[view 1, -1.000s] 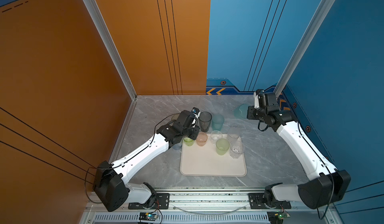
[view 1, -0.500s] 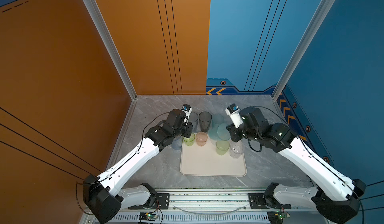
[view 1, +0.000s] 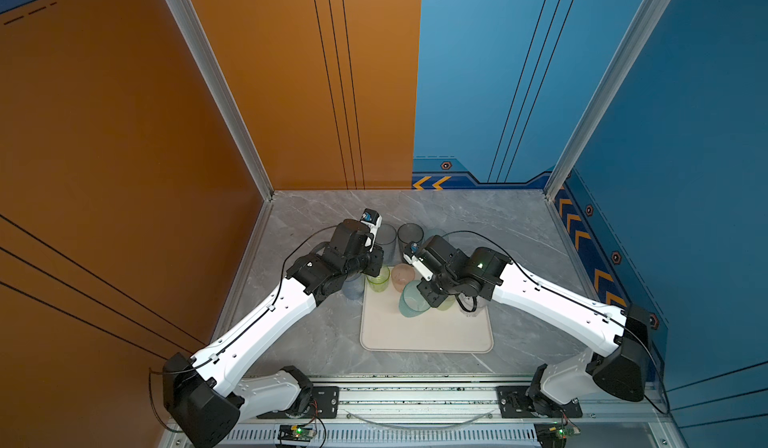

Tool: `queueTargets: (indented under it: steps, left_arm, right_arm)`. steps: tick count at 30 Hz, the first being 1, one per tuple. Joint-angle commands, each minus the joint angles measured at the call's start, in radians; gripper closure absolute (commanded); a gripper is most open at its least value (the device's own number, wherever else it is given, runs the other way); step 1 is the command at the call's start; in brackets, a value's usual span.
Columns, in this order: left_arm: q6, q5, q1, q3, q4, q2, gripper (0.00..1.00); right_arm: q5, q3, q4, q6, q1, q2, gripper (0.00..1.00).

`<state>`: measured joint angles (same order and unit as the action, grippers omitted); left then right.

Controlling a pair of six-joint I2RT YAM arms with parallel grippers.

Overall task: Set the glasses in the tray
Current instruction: 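Lower the teal cup onto the tray beside the lime green cup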

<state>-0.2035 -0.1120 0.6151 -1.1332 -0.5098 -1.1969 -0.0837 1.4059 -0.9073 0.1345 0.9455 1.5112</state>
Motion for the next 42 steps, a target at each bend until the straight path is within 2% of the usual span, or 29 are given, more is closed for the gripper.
queueTargets:
  steps: [1, 8, 21, 42]
  left_arm:
    - [-0.004, 0.011, -0.003, 0.01, -0.021, -0.007, 0.78]
    - [0.002, 0.011, -0.008, 0.011, -0.021, -0.029, 0.78]
    - [0.007, 0.021, -0.02, 0.009, -0.015, -0.059, 0.78]
    - [0.006, 0.038, -0.03, 0.002, -0.003, -0.091, 0.78]
  right_arm:
    - [-0.037, 0.017, 0.003, 0.011, 0.004, 0.03, 1.0]
    - [-0.079, 0.013, 0.019, 0.011, -0.008, 0.105, 1.0]
    - [-0.032, -0.014, 0.092, 0.011, -0.072, 0.164, 1.0]
    - [-0.044, -0.007, 0.056, -0.025, -0.092, 0.221, 1.0]
